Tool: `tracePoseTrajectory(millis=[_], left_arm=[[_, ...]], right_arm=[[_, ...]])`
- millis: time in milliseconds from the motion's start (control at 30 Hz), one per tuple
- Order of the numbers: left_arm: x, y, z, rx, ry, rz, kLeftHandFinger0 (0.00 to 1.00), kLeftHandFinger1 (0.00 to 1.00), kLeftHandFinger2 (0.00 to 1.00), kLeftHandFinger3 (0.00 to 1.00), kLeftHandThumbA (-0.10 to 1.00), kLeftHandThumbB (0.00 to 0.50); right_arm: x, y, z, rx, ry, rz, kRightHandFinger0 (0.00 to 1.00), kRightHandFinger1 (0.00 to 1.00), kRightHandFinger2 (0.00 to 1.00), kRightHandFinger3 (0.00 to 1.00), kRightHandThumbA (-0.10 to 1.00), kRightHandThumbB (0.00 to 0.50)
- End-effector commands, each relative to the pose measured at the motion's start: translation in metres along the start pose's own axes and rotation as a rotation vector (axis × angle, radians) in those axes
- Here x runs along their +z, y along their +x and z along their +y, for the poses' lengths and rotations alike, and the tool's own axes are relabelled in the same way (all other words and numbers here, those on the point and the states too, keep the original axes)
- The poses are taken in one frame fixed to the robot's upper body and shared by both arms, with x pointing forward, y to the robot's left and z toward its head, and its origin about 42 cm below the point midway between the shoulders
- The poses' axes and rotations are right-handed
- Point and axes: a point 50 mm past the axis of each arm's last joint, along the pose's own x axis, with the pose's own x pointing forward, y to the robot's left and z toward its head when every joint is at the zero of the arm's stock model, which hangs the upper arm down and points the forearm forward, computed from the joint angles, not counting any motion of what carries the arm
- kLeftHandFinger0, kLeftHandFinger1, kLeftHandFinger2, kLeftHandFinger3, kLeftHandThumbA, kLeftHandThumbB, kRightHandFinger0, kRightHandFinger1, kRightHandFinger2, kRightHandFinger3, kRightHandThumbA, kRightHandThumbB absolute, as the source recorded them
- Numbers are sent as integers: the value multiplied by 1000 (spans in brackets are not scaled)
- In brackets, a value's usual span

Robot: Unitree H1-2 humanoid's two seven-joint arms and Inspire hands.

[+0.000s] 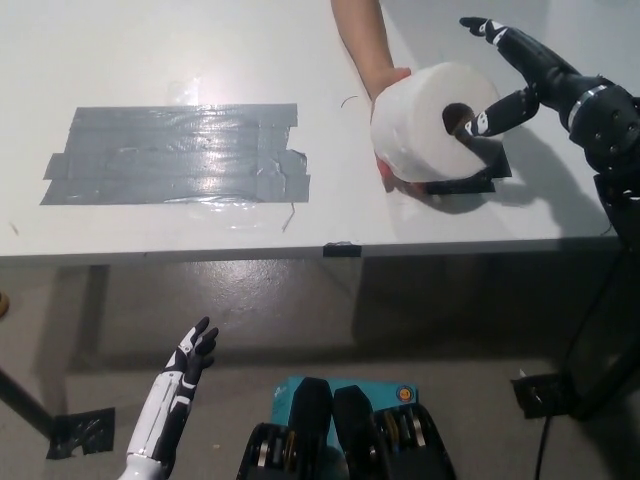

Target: A person hands over a roll of toilet paper to the robot , and the robot inserts its right thumb into the hole in the centre to grab the roll, and then places it on the balck area on the desk.

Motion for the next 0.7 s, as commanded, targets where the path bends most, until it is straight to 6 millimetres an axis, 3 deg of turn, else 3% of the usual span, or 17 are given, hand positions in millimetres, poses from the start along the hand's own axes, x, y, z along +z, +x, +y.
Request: tracePoseTrajectory(millis=[0, 400, 667], left_arm=[[9, 3, 3, -7, 17, -55, 1000, 1000, 1000, 1000, 1000, 215], [9, 1, 2, -6, 5, -53, 1000, 1000, 1000, 1000, 1000, 195], [11, 2, 1, -11, -8, -57, 1000, 1000, 1000, 1000, 1000, 183]], right_arm=[[24, 4, -23, -46, -63, -63, 1000, 1000, 1000, 1000, 964, 342], [24, 20, -17, -62, -96, -28, 1000, 1000, 1000, 1000, 955, 299], [33, 30, -18, -78, -109, -33, 1000, 1000, 1000, 1000, 958, 297]])
